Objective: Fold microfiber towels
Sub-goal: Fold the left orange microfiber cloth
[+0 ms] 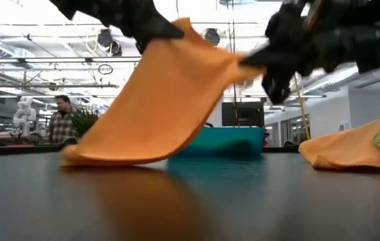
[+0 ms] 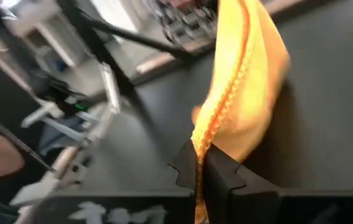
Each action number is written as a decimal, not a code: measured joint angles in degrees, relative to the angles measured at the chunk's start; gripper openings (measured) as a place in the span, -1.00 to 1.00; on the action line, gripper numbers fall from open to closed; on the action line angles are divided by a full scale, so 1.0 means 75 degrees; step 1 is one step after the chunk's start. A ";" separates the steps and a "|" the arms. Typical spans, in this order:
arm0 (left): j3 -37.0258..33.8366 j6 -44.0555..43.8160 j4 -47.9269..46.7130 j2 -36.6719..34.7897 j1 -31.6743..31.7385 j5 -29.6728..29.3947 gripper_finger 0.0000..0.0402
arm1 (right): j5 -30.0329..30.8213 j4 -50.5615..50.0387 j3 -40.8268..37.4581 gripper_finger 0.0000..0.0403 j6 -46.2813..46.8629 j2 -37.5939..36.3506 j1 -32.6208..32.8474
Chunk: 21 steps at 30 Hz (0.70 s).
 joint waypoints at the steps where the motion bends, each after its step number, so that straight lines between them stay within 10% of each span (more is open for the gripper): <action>1: 0.0000 -0.0074 -0.0098 -0.0145 -0.0119 -0.0143 -0.98 | -0.0070 -0.0010 0.0009 -0.99 -0.0114 -0.0219 0.0024; 11: 0.0003 -0.0675 -0.0223 -0.0993 -0.1768 -0.1929 -0.98 | -0.0343 -0.2339 0.0930 -1.00 -0.0682 -0.2095 0.0035; 21: 0.0003 -0.1840 0.0169 -0.1115 -0.3691 -0.3834 -0.98 | -0.0925 -0.3837 0.2486 -1.00 -0.0641 -0.1994 0.0739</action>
